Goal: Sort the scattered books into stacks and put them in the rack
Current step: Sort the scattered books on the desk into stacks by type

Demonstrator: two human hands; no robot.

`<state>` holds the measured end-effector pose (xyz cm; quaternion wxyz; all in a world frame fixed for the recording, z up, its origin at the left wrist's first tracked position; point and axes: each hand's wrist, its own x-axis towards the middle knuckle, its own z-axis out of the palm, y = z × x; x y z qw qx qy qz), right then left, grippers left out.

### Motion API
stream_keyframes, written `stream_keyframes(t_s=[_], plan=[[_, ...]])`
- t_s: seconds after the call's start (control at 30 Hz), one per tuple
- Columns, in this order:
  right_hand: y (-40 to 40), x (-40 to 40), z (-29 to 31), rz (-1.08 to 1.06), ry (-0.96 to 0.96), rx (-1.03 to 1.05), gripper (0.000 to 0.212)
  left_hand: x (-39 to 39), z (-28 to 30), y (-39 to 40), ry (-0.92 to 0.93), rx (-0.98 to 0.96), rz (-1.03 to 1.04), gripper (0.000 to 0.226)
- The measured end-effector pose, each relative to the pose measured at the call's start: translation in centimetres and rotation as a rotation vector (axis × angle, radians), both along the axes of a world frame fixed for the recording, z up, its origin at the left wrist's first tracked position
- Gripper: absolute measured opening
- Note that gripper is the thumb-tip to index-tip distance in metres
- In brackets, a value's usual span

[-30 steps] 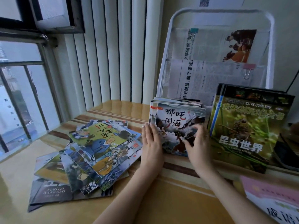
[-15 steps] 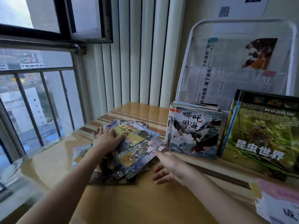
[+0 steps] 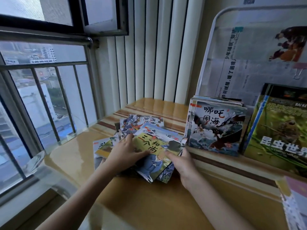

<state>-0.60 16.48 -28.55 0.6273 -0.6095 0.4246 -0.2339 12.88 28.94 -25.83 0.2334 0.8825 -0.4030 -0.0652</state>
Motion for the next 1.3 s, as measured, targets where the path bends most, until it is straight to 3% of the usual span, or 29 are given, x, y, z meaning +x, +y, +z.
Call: stream_keyframes(t_s=[0.2, 0.43, 0.5, 0.6, 0.67, 0.73, 0.87, 0.93, 1.0, 1.2, 1.3], plan=[[0.5, -0.9, 0.1, -0.018, -0.114, -0.024, 0.041, -1.6, -0.5, 0.7, -0.111, 0.194, -0.027, 0.091], [0.3, -2.0, 0.7, -0.014, -0.234, 0.154, 0.012, -4.4, -1.3, 0.3, -0.135, 0.087, -0.047, 0.082], [-0.3, -2.7, 1.1, -0.021, -0.284, 0.220, 0.017, -4.3, -0.8, 0.4, 0.037, -0.098, -0.002, 0.071], [-1.5, -4.7, 2.4, 0.052, -0.380, 0.284, 0.015, -3.4, 0.8, 0.5, 0.464, -0.428, 0.045, 0.053], [-2.2, -6.5, 3.3, 0.116, -0.456, 0.285, 0.022, -3.3, 2.1, 0.6, 0.710, -0.489, -0.026, 0.032], [-2.9, -8.0, 3.6, 0.112, -0.477, 0.196, 0.024, -3.9, 3.0, 0.4, 0.843, -0.558, -0.108, 0.019], [-3.5, -9.8, 3.6, 0.012, -0.438, -0.015, 0.029, -5.5, 2.4, -0.6, 0.761, -0.701, -0.127, 0.013], [-3.5, -10.4, 3.5, -0.061, -0.428, -0.096, 0.078, -6.3, 1.8, -1.1, 0.793, -0.766, -0.100, 0.017], [-3.1, -10.7, 3.9, -0.117, -0.461, -0.153, 0.101, -7.0, 1.4, -1.5, 0.821, -0.791, -0.084, 0.019], [-3.2, -12.6, 4.2, -0.161, -0.545, -0.280, 0.092, -9.1, 1.9, -2.3, 0.796, -0.787, -0.245, 0.028], [-2.9, -12.7, 3.9, -0.091, -0.447, -0.352, 0.064, -10.2, 1.8, -2.5, 0.793, -0.762, -0.357, 0.025]])
